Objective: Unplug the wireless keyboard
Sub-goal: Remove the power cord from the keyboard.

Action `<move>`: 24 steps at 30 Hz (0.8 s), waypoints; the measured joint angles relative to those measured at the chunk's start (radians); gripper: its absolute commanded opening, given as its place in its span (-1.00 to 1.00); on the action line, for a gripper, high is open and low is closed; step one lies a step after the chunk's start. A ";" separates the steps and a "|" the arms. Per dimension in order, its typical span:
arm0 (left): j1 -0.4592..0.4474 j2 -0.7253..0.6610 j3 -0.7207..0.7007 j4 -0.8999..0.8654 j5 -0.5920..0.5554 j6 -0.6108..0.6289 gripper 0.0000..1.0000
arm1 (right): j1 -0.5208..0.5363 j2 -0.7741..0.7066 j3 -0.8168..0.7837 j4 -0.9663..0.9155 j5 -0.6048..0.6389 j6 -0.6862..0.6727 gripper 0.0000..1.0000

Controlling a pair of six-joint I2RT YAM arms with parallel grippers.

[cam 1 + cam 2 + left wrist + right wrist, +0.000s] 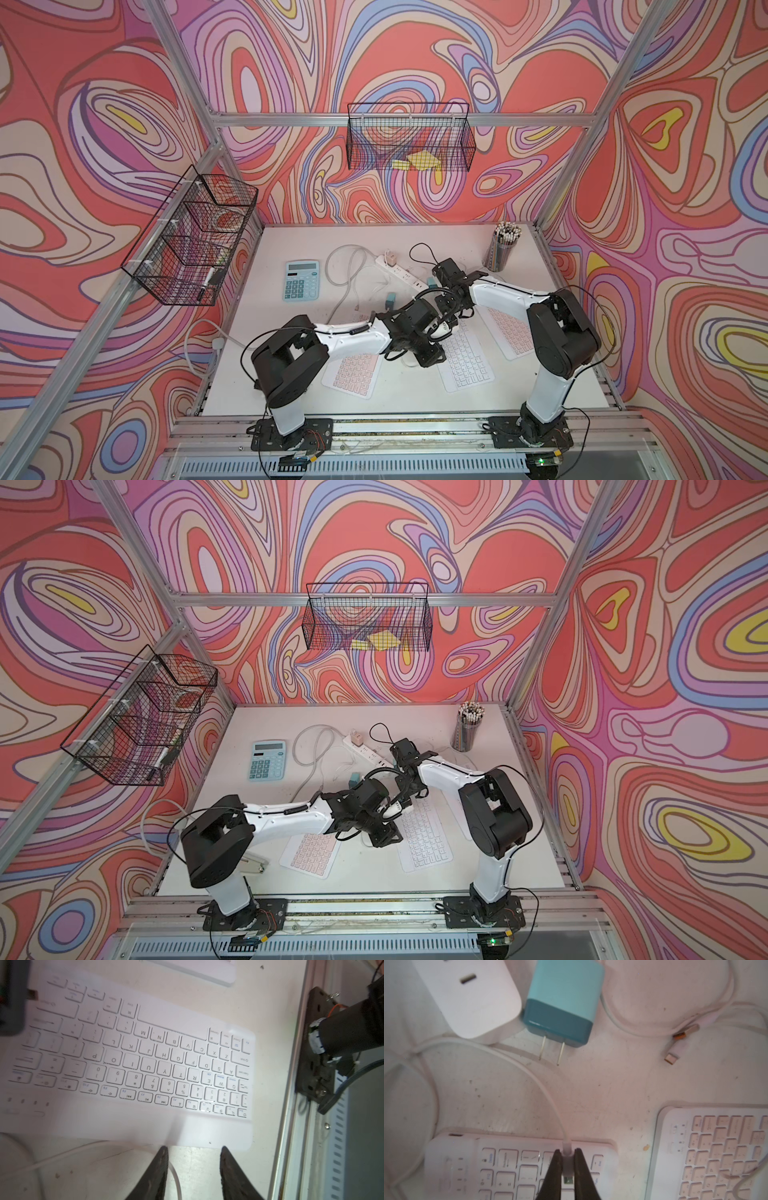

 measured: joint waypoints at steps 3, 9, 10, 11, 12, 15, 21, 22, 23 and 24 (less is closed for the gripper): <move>0.007 -0.079 -0.007 0.002 0.006 -0.009 -0.13 | -0.004 0.006 0.003 0.020 0.021 0.002 -1.00; 0.071 -0.176 -0.074 0.000 -0.075 -0.054 -0.14 | -0.016 0.077 0.036 0.063 0.043 0.002 -1.00; 0.089 -0.184 -0.088 0.000 -0.098 -0.068 -0.14 | -0.016 0.090 0.040 0.065 0.045 0.002 -1.00; 0.107 -0.192 -0.106 0.000 -0.122 -0.082 -0.14 | -0.019 0.099 0.050 0.065 0.050 0.002 -1.00; 0.126 -0.202 -0.126 0.000 -0.146 -0.096 -0.14 | -0.019 0.106 0.058 0.068 0.054 0.002 -1.00; 0.174 -0.243 -0.190 0.000 -0.208 -0.142 -0.14 | -0.019 0.121 0.071 0.076 0.069 0.000 -0.98; 0.245 -0.291 -0.248 0.001 -0.264 -0.214 -0.14 | -0.019 0.123 0.073 0.080 0.057 0.000 -0.59; 0.253 -0.292 -0.248 0.002 -0.269 -0.223 -0.14 | -0.021 0.123 0.072 0.080 0.052 0.000 -0.53; 0.260 -0.293 -0.250 0.002 -0.279 -0.232 -0.13 | -0.023 0.121 0.072 0.081 0.047 0.001 -0.48; 0.269 -0.295 -0.254 0.002 -0.287 -0.241 -0.13 | -0.024 0.119 0.070 0.082 0.040 0.002 -0.45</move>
